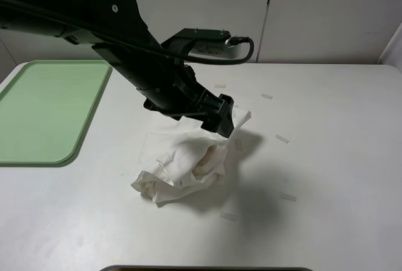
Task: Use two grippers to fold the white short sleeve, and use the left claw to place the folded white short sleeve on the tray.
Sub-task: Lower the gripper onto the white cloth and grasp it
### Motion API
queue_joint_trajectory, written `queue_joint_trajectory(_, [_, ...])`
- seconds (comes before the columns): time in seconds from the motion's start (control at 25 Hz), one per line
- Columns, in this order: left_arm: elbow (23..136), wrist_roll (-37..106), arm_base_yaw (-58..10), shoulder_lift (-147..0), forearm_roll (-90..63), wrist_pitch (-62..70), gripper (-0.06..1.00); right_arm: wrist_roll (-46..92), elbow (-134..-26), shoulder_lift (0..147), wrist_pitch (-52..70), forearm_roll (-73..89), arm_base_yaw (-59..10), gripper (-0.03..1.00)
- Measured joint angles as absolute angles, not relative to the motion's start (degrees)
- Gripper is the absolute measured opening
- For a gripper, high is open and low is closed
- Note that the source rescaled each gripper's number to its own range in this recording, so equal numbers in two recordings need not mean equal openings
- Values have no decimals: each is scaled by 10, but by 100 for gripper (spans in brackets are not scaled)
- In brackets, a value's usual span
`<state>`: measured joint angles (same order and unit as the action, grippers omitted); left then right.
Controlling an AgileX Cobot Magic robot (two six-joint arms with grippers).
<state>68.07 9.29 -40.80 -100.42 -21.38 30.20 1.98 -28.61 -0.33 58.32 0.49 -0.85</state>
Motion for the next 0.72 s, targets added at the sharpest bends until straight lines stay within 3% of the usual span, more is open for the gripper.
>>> queue_joint_trajectory(0.28, [599, 44, -456, -1006, -216, 187, 100, 20, -286, -3, 583, 5, -8, 100])
queue_joint_trajectory(0.72, [596, 54, -512, -1068, -290, 135, 100, 20, -286, -3, 583, 5, -8, 100])
